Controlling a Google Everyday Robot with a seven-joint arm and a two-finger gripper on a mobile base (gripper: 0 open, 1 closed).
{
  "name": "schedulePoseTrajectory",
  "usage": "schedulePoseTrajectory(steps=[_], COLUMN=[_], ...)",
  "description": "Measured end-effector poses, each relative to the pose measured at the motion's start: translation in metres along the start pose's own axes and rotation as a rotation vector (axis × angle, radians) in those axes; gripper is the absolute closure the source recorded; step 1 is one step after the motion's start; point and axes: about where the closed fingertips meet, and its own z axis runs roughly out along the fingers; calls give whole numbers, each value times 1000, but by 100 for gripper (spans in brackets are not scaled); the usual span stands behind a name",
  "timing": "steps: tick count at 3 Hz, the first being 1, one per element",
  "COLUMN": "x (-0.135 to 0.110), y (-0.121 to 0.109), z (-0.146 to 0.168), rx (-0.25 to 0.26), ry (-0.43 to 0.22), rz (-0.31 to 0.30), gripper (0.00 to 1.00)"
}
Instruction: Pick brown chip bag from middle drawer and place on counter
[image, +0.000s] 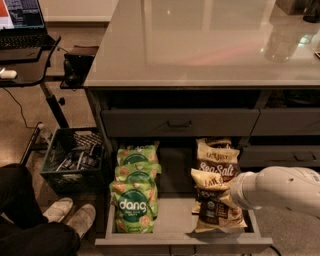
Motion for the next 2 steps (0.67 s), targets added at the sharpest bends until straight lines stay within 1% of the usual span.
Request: schedulePoseTrajectory(steps=[1,2], x=[-18,-31], y=[5,-10], z=[-17,-39], rx=[-71,-160], ry=[-48,-172], rz=[23,65], gripper=[100,100])
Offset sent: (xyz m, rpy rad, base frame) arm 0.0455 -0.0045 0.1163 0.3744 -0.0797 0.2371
